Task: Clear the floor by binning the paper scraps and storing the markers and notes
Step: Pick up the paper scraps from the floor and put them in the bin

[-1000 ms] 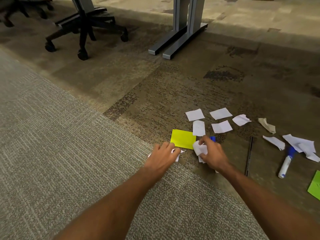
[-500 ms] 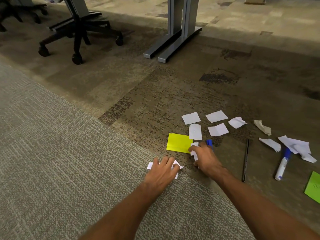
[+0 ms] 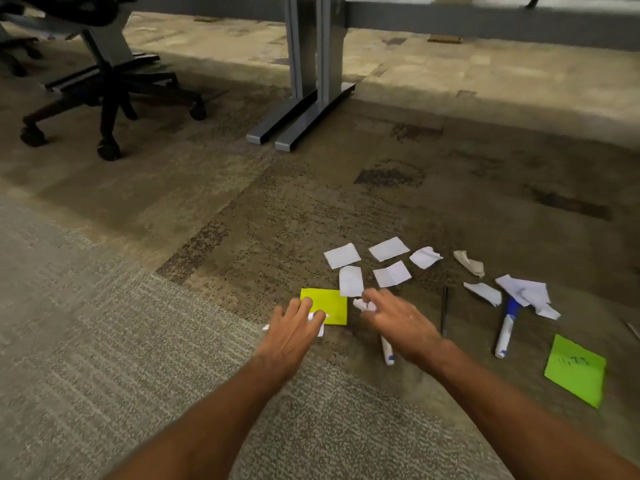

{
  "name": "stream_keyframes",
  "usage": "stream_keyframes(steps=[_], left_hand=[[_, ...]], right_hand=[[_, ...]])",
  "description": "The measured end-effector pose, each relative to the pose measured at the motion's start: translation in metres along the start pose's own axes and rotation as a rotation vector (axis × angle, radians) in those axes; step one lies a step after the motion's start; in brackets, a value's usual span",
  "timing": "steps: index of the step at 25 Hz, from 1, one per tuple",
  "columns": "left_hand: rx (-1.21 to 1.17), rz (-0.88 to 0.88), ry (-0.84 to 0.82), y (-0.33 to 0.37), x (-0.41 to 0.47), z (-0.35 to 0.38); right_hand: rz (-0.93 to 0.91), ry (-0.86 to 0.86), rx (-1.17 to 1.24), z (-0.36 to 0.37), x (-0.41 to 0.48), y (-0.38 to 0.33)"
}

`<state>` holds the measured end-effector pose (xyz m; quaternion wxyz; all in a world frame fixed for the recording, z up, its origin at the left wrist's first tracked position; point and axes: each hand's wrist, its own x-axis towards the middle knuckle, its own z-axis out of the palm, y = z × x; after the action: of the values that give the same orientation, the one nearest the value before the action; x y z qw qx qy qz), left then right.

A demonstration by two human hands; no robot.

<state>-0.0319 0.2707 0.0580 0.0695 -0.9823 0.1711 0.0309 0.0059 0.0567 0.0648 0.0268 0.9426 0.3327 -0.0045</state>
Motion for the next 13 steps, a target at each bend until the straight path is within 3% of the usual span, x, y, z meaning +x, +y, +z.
stream_keyframes(steps=[3, 6, 13], left_hand=[[-0.017, 0.05, 0.104, 0.026, 0.026, -0.031], [0.05, 0.24, 0.231, 0.08, 0.054, -0.073], [-0.067, 0.577, 0.458, 0.278, 0.109, -0.172]], right_hand=[[-0.014, -0.018, -0.143, -0.037, -0.035, 0.026], [0.008, -0.024, -0.305, -0.069, -0.087, 0.063], [0.4, 0.02, -0.438, -0.124, -0.27, 0.145]])
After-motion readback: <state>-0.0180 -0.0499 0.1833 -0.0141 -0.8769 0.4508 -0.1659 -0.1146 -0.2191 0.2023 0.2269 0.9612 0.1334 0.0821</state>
